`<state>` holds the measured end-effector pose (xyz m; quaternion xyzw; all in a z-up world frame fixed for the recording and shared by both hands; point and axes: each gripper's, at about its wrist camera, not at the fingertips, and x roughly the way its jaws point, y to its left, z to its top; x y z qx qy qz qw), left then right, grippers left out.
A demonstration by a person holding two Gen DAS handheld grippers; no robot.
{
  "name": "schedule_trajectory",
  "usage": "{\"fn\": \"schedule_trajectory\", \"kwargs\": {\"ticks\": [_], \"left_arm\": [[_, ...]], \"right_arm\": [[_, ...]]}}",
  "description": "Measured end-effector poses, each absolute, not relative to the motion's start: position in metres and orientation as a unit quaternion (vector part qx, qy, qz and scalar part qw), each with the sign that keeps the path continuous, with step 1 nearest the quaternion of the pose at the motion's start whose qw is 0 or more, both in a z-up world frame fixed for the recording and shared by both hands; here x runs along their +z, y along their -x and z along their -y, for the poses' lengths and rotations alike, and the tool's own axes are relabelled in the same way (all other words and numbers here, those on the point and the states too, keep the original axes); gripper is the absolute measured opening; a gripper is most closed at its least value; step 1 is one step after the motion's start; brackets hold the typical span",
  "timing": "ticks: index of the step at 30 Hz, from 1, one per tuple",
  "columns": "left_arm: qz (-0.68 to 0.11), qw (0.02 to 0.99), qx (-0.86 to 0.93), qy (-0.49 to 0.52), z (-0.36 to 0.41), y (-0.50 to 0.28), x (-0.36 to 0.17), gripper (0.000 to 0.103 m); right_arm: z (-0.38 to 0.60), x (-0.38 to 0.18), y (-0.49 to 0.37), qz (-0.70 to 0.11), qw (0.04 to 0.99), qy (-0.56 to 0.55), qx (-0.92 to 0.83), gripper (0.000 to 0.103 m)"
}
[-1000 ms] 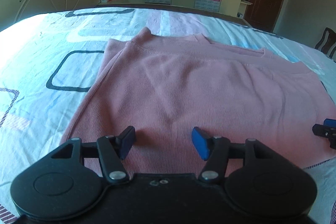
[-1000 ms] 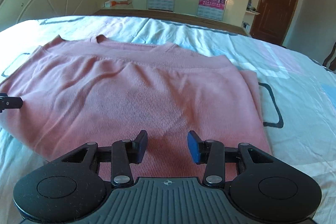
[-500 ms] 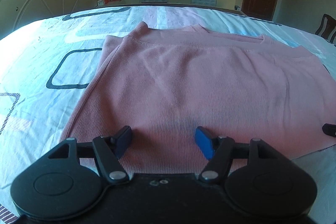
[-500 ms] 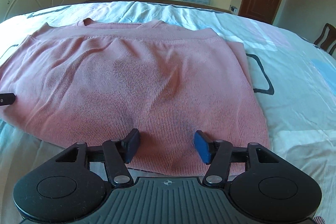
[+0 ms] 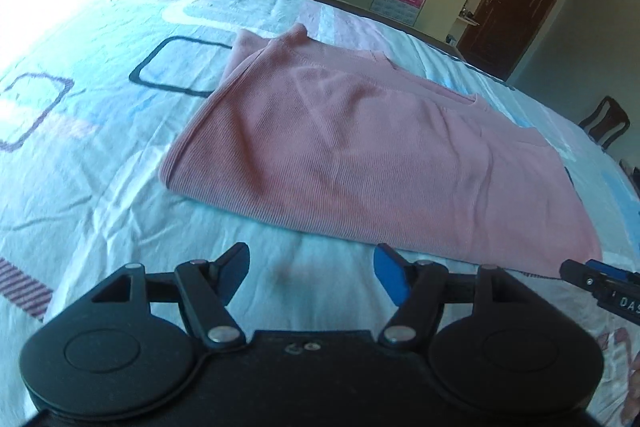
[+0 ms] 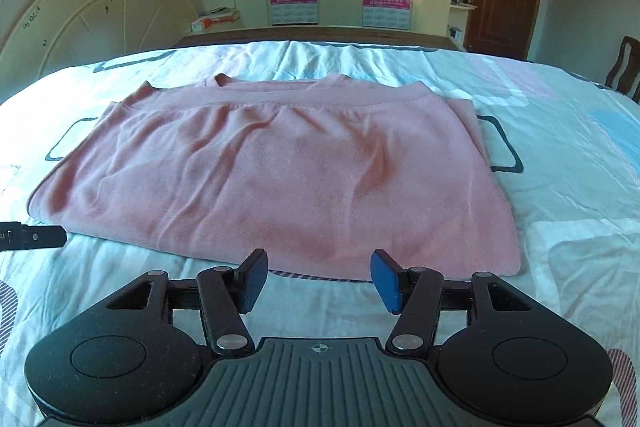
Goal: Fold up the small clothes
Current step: 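Open both tools and withdraw them from the folded sweatshirt, then grasp one side of the folded sweatshirt with the left tool and fold it inward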
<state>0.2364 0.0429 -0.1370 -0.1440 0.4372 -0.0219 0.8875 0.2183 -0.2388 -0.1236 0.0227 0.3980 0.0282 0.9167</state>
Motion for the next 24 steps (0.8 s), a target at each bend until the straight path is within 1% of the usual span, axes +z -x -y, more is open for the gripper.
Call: {"fn": "schedule_trajectory", "kwargs": {"ticks": [5,9,14,16,18,19,21,23,24], "left_arm": [[-0.447,0.862,-0.009,0.239,-0.058,-0.243,-0.152,0.067],[-0.424,0.846,-0.001,0.323,-0.07,-0.256,-0.167,0.066],[-0.387,0.834,0.013,0.394,-0.085,-0.276,-0.177,0.065],[-0.377,0.833,0.012,0.405,-0.089,-0.286,-0.18,0.06],[-0.37,0.835,0.012,0.406,-0.092,-0.296,-0.184,0.047],[-0.367,0.836,0.012,0.408,-0.094,-0.302,-0.187,0.043],[-0.368,0.833,0.008,0.413,-0.098,-0.308,-0.191,0.03],[-0.367,0.832,0.004,0.416,-0.101,-0.313,-0.195,0.022],[-0.366,0.832,0.001,0.417,-0.103,-0.314,-0.197,0.021]], "right_arm": [[0.223,-0.131,-0.243,-0.397,0.915,-0.02,0.067,0.057],[0.222,-0.136,-0.262,-0.394,0.914,-0.034,0.088,0.057],[0.221,-0.135,-0.281,-0.39,0.915,-0.03,0.095,0.057],[0.22,-0.133,-0.291,-0.387,0.917,-0.035,0.094,0.057],[0.217,-0.133,-0.302,-0.383,0.919,-0.032,0.088,0.057],[0.214,-0.134,-0.309,-0.384,0.919,-0.031,0.085,0.057],[0.208,-0.135,-0.321,-0.385,0.919,-0.031,0.078,0.057],[0.202,-0.135,-0.329,-0.383,0.921,-0.029,0.073,0.057],[0.197,-0.136,-0.334,-0.383,0.921,-0.025,0.07,0.057]]}}
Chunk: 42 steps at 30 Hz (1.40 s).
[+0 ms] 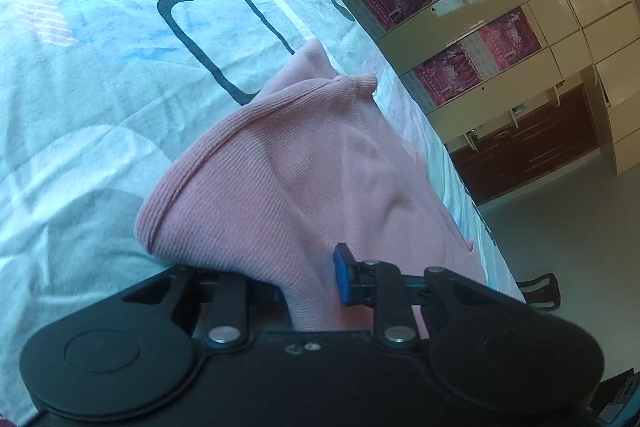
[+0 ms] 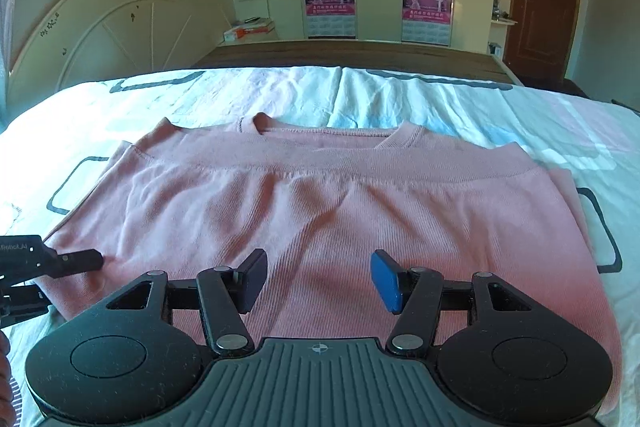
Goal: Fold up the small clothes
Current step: 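Grasp one side of the folded sweatshirt with the left tool and fold it inward, then grasp the other side with the right tool and fold it over the first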
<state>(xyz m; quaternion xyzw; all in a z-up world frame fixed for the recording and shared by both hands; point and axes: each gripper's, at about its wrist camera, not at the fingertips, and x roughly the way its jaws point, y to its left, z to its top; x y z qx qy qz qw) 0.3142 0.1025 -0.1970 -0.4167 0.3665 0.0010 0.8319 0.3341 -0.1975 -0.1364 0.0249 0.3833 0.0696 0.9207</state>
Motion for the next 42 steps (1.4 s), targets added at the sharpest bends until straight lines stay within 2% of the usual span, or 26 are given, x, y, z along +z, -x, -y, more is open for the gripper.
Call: {"fn": "schedule_trajectory", "kwargs": {"ticks": [7,15,22,25,29,31,34,35,36,38,39,40,41,42], "left_arm": [[-0.362,0.846,-0.015,0.392,-0.101,-0.316,-0.192,0.013],[-0.314,0.913,-0.069,0.249,-0.054,-0.324,-0.124,0.011],[-0.292,0.936,-0.168,0.101,0.058,-0.339,-0.071,0.011],[-0.301,0.927,-0.215,0.06,0.117,-0.34,-0.072,0.011],[-0.331,0.904,-0.271,-0.007,0.194,-0.33,-0.101,0.011],[-0.356,0.887,-0.29,-0.055,0.225,-0.321,-0.123,0.013],[-0.365,0.88,-0.285,-0.105,0.245,-0.303,-0.142,0.027],[-0.363,0.881,-0.284,-0.11,0.246,-0.295,-0.142,0.032],[-0.365,0.88,-0.285,-0.109,0.245,-0.289,-0.14,0.044],[-0.363,0.882,-0.283,-0.097,0.233,-0.28,-0.136,0.057],[-0.359,0.886,-0.279,-0.091,0.226,-0.275,-0.133,0.058],[-0.358,0.888,-0.275,-0.086,0.218,-0.272,-0.13,0.058],[-0.359,0.89,-0.27,-0.08,0.209,-0.269,-0.125,0.058],[-0.359,0.893,-0.261,-0.072,0.2,-0.271,-0.12,0.058]], "right_arm": [[0.172,-0.172,-0.342,-0.393,0.916,0.058,0.052,0.057],[0.175,-0.171,-0.341,-0.389,0.918,0.048,0.055,0.057],[0.237,-0.138,-0.324,-0.355,0.932,-0.045,0.054,0.058],[0.285,-0.132,-0.312,-0.356,0.931,-0.072,0.028,0.058],[0.35,-0.135,-0.296,-0.367,0.925,-0.097,-0.019,0.058],[0.38,-0.135,-0.287,-0.371,0.92,-0.121,-0.04,0.058],[0.41,-0.132,-0.277,-0.37,0.914,-0.159,-0.046,0.058],[0.416,-0.129,-0.275,-0.366,0.915,-0.166,-0.043,0.058],[0.419,-0.125,-0.274,-0.361,0.916,-0.169,-0.038,0.058],[0.419,-0.118,-0.272,-0.354,0.918,-0.178,-0.017,0.059],[0.417,-0.115,-0.272,-0.352,0.918,-0.183,-0.002,0.06],[0.415,-0.114,-0.275,-0.353,0.916,-0.189,0.019,0.068],[0.412,-0.113,-0.276,-0.354,0.914,-0.195,0.036,0.083],[0.409,-0.113,-0.277,-0.354,0.912,-0.202,0.048,0.088]]}}
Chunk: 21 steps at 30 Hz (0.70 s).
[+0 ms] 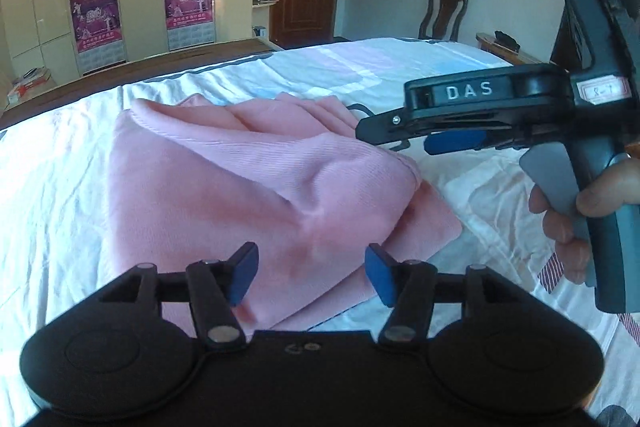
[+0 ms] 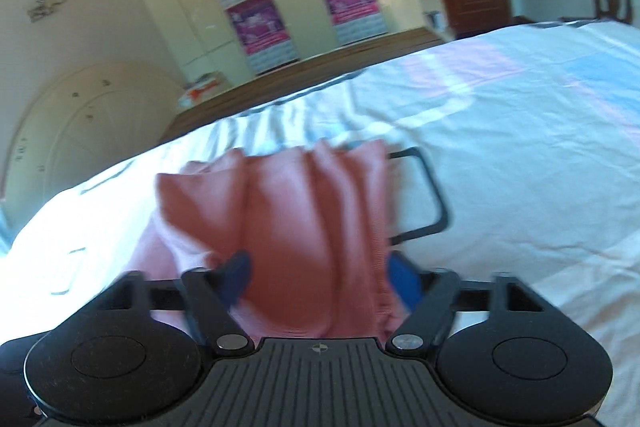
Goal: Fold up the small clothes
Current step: 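Grasp the other side with the right tool and fold it over the first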
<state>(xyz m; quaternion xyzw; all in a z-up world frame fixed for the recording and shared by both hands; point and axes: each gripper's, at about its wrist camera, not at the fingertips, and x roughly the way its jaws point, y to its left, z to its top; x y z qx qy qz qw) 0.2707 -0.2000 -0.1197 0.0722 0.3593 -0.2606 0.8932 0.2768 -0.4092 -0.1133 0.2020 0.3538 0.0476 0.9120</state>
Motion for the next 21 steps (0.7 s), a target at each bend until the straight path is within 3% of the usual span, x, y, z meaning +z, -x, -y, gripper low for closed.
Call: {"fn": "schedule_trajectory", "kwargs": {"ticks": [10,12,14,17,21], "left_arm": [[-0.384,0.915,-0.114,0.037,0.123,-0.331,-0.111,0.058],[-0.389,0.913,-0.106,0.057,0.12,-0.343,-0.114,0.058],[-0.39,0.913,-0.102,0.065,0.118,-0.352,-0.115,0.058],[-0.388,0.913,-0.104,0.066,0.118,-0.358,-0.114,0.058],[-0.384,0.913,-0.117,0.065,0.123,-0.362,-0.116,0.059]], "right_arm": [[0.341,-0.104,-0.312,-0.336,0.923,-0.105,0.153,0.089],[0.326,-0.113,-0.32,-0.347,0.919,-0.083,0.167,0.077],[0.315,-0.123,-0.328,-0.365,0.913,-0.059,0.173,0.031],[0.318,-0.134,-0.332,-0.37,0.914,-0.05,0.159,0.014],[0.364,-0.138,-0.326,-0.369,0.916,-0.129,0.087,0.01]]}}
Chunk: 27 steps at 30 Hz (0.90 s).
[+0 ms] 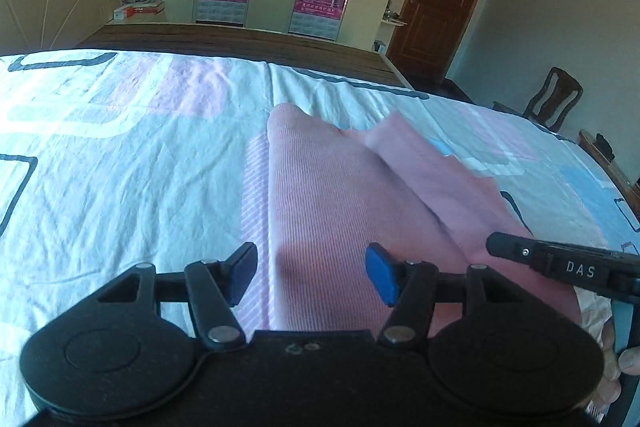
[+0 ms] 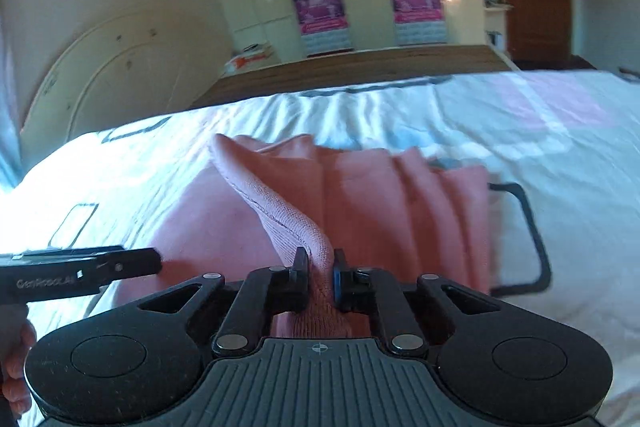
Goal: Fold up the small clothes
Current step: 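Grasp the other side with the right tool and fold it over the first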
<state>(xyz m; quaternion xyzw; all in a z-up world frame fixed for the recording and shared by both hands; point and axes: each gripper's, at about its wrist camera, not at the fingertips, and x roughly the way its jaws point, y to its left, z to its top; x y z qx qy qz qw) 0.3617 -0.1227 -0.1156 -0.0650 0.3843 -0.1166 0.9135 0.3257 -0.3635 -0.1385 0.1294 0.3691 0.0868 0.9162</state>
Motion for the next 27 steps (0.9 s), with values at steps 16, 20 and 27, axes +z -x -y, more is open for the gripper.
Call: {"fn": "schedule_trajectory", "kwargs": {"ticks": [16,20,27], "left_arm": [[-0.395,0.907,-0.122,0.075,0.125,-0.372,-0.131,0.071],[-0.397,0.907,-0.12,0.078,0.123,-0.372,-0.132,0.075],[-0.395,0.908,-0.117,0.077,0.126,-0.373,-0.132,0.076]], "right_arm": [[0.399,-0.16,-0.351,-0.394,0.895,-0.191,0.084,0.061],[0.4,-0.161,-0.365,-0.396,0.892,-0.198,0.089,0.023],[0.389,-0.155,-0.371,-0.402,0.896,-0.159,0.1,0.008]]}}
